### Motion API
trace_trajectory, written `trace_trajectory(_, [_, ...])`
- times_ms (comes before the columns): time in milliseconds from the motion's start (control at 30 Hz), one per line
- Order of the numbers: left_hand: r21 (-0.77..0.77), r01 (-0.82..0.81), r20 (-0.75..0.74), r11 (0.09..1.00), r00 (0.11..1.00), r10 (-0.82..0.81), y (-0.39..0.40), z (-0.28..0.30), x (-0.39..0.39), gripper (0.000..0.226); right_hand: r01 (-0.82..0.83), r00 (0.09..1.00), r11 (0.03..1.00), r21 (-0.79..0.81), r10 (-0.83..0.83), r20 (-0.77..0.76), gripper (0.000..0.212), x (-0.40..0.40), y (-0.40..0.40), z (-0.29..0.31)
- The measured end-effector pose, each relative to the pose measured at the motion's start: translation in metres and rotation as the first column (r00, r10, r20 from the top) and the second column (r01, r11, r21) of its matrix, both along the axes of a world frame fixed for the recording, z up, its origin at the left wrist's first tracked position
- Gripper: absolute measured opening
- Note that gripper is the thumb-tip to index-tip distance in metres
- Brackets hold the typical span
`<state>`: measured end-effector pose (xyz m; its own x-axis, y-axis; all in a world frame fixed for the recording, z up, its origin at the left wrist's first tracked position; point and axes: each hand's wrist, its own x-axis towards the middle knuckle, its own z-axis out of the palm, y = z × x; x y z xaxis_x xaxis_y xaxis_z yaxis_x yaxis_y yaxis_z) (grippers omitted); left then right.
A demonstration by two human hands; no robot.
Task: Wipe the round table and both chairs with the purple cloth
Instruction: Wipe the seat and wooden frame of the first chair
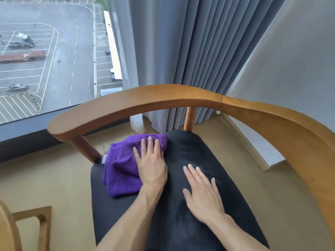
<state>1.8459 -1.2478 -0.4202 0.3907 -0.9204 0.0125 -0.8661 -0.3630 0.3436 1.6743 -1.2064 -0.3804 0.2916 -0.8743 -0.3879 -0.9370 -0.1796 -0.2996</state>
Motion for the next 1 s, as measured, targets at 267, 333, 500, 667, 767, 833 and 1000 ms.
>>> trace_trajectory(267, [0.039, 0.587, 0.081, 0.809, 0.805, -0.588, 0.006, -0.003, -0.032, 0.056, 0.363, 0.932, 0.929, -0.068, -0.360, 0.052, 0.058, -0.021, -0.006, 0.013])
trace_trajectory(333, [0.062, 0.549, 0.127, 0.834, 0.824, -0.552, 0.005, -0.001, -0.015, 0.063, 0.343, 0.939, 0.937, -0.059, -0.344, -0.002, 0.058, -0.026, -0.006, 0.012])
trace_trajectory(500, [0.128, 0.295, 0.081, 0.947, 0.948, -0.306, -0.013, 0.006, -0.002, 0.064, 0.344, 0.938, 0.939, -0.001, -0.343, 0.042, 0.055, -0.037, -0.013, 0.013])
trace_trajectory(667, [0.052, 0.150, -0.040, 0.987, 0.988, -0.148, -0.040, 0.010, -0.070, 0.048, 0.336, 0.916, 0.936, 0.099, -0.350, 0.198, 0.050, -0.054, -0.023, 0.023])
trace_trajectory(767, [0.034, 0.390, 0.000, 0.920, 0.921, -0.390, -0.044, 0.005, -0.109, 0.041, 0.405, 0.867, 0.909, 0.097, -0.416, 0.276, 0.048, -0.069, -0.034, 0.028])
trace_trajectory(833, [0.052, 0.558, 0.048, 0.828, 0.827, -0.560, -0.039, 0.003, -0.113, 0.039, 0.408, 0.872, 0.911, 0.065, -0.410, 0.268, 0.049, -0.074, -0.040, 0.031])
trace_trajectory(1000, [0.135, 0.800, 0.099, 0.585, 0.576, -0.811, -0.044, 0.009, -0.063, 0.054, 0.311, 0.939, 0.949, 0.045, -0.314, 0.143, 0.054, -0.064, -0.050, 0.023])
